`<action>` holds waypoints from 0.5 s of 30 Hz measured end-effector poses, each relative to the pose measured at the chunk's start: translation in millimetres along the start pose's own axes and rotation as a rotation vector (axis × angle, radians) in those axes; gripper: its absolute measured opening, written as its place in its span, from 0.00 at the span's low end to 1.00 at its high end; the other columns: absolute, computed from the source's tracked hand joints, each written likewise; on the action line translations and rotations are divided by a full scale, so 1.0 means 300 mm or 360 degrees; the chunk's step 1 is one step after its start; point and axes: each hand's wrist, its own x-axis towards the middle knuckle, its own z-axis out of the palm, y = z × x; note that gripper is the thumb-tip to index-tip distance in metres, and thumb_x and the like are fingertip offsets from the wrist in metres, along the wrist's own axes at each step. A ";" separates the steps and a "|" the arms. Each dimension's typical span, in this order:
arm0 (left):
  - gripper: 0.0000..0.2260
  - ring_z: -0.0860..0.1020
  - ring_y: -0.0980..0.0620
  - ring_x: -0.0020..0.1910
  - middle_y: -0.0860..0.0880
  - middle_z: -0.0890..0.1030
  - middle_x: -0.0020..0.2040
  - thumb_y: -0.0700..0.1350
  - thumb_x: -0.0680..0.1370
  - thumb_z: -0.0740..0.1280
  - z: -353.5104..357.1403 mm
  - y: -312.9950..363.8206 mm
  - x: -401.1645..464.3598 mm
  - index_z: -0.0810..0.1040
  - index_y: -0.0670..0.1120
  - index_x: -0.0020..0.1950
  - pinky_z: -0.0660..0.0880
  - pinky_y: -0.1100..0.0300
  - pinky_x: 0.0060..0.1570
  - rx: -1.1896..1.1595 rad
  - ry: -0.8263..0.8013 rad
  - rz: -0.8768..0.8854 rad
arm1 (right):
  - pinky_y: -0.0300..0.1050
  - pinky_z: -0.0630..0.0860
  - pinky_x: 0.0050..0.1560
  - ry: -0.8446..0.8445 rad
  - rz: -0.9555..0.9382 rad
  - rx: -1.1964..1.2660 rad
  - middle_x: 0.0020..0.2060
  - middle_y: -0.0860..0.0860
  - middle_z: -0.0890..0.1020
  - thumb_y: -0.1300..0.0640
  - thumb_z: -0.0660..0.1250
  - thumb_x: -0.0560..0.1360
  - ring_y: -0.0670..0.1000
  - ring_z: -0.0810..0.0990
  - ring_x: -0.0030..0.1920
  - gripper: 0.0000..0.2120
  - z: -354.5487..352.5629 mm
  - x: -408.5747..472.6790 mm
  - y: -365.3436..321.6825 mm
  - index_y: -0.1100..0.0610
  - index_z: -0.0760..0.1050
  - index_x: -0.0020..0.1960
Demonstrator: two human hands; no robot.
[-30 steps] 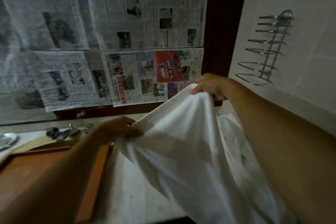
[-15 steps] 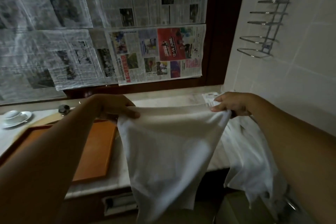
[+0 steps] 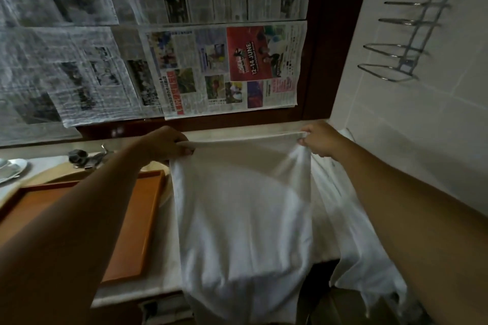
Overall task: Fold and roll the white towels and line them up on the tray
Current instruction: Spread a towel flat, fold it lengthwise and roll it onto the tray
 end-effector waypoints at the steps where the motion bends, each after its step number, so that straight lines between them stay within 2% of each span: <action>1: 0.07 0.82 0.41 0.48 0.40 0.83 0.48 0.42 0.77 0.73 0.001 -0.007 0.043 0.84 0.40 0.52 0.82 0.45 0.48 0.0053 0.0094 0.0017 | 0.41 0.69 0.31 0.0057 -0.0021 -0.0013 0.42 0.58 0.80 0.61 0.66 0.79 0.55 0.78 0.35 0.10 0.014 0.042 -0.015 0.63 0.79 0.58; 2: 0.08 0.82 0.41 0.47 0.40 0.83 0.47 0.43 0.76 0.73 0.002 -0.017 0.091 0.84 0.39 0.51 0.81 0.45 0.48 0.0111 0.0181 0.0034 | 0.43 0.72 0.32 0.0089 -0.0024 -0.0017 0.42 0.59 0.81 0.62 0.66 0.79 0.56 0.81 0.36 0.09 0.031 0.090 -0.025 0.63 0.79 0.56; 4: 0.09 0.80 0.44 0.43 0.43 0.82 0.45 0.47 0.75 0.74 0.007 -0.050 0.196 0.84 0.41 0.47 0.78 0.51 0.42 0.0307 0.0371 0.0030 | 0.47 0.79 0.35 0.0129 0.0007 -0.0014 0.43 0.58 0.82 0.63 0.65 0.79 0.57 0.84 0.35 0.06 0.073 0.189 -0.034 0.63 0.80 0.54; 6: 0.08 0.78 0.47 0.42 0.47 0.81 0.43 0.52 0.75 0.73 0.015 -0.078 0.310 0.83 0.47 0.46 0.74 0.54 0.38 0.0519 0.0526 -0.0071 | 0.47 0.80 0.34 0.0190 0.0053 -0.0026 0.41 0.57 0.82 0.64 0.65 0.79 0.57 0.85 0.35 0.04 0.119 0.302 -0.034 0.62 0.79 0.48; 9: 0.02 0.79 0.47 0.42 0.50 0.80 0.43 0.50 0.78 0.69 0.037 -0.094 0.460 0.81 0.54 0.47 0.78 0.53 0.40 0.0572 0.0645 -0.0236 | 0.46 0.80 0.37 0.0301 0.0077 0.0024 0.38 0.56 0.81 0.66 0.65 0.77 0.59 0.84 0.40 0.08 0.187 0.481 -0.028 0.58 0.78 0.42; 11: 0.03 0.79 0.45 0.45 0.47 0.81 0.48 0.47 0.79 0.67 0.074 -0.101 0.544 0.79 0.54 0.49 0.79 0.50 0.44 0.0517 0.0814 -0.0262 | 0.40 0.75 0.38 0.0372 0.0062 0.0103 0.41 0.56 0.83 0.66 0.65 0.76 0.59 0.83 0.45 0.08 0.233 0.588 -0.013 0.58 0.81 0.47; 13: 0.14 0.76 0.41 0.57 0.43 0.77 0.62 0.46 0.79 0.66 0.186 -0.127 0.607 0.75 0.51 0.64 0.76 0.47 0.52 0.0640 0.0908 -0.0226 | 0.40 0.74 0.48 0.0389 0.0076 0.0155 0.57 0.58 0.81 0.64 0.64 0.78 0.59 0.79 0.58 0.14 0.319 0.652 0.025 0.59 0.78 0.63; 15: 0.27 0.66 0.39 0.72 0.42 0.64 0.76 0.55 0.81 0.63 0.383 -0.159 0.605 0.60 0.51 0.78 0.70 0.43 0.64 0.0766 0.0632 -0.0236 | 0.47 0.70 0.64 0.0260 0.0063 -0.0018 0.74 0.55 0.68 0.57 0.63 0.81 0.58 0.70 0.70 0.23 0.463 0.640 0.105 0.55 0.66 0.75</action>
